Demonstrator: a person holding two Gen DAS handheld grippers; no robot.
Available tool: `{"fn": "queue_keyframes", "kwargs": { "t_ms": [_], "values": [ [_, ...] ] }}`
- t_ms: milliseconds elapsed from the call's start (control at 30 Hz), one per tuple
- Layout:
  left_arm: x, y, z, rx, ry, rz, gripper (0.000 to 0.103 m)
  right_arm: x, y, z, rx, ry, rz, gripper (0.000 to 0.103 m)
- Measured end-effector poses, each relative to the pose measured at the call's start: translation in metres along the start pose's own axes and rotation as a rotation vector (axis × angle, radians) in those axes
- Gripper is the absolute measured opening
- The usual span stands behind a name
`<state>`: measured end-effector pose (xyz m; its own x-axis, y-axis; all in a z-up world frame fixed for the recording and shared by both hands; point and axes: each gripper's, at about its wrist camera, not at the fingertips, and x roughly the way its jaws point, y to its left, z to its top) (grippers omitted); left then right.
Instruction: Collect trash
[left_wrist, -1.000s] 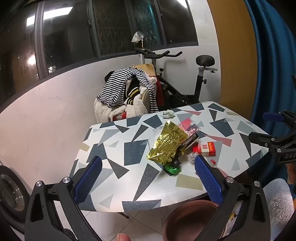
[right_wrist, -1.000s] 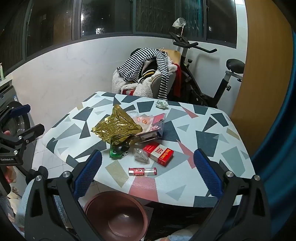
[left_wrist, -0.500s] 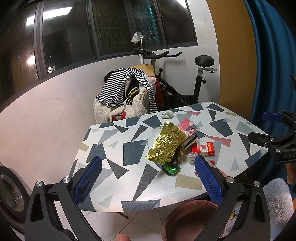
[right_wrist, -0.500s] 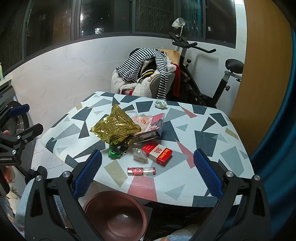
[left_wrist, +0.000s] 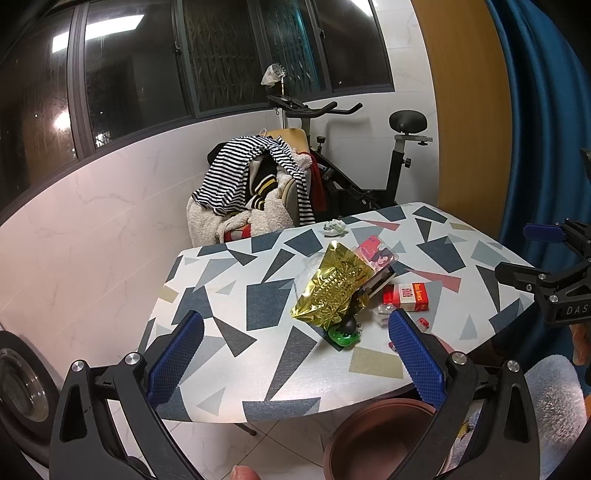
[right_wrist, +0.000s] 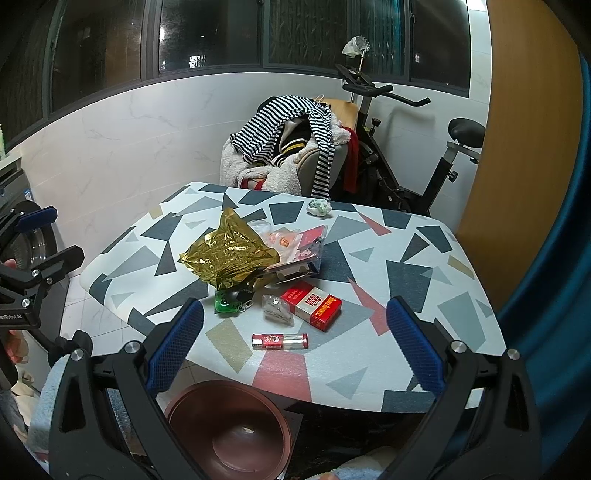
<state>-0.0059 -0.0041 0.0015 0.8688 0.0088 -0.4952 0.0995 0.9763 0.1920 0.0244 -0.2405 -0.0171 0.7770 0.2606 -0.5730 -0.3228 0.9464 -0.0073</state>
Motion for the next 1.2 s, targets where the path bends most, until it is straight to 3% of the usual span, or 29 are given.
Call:
{"fn": "queue_keyframes", "kwargs": {
  "t_ms": [1200],
  "values": [
    [-0.0027,-0.0045,-0.0027,-0.004,0.008,-0.002,0.098,-0.0033,0.0033,-0.0011,-0.006,0.001,-0.005,0.097]
  ]
}}
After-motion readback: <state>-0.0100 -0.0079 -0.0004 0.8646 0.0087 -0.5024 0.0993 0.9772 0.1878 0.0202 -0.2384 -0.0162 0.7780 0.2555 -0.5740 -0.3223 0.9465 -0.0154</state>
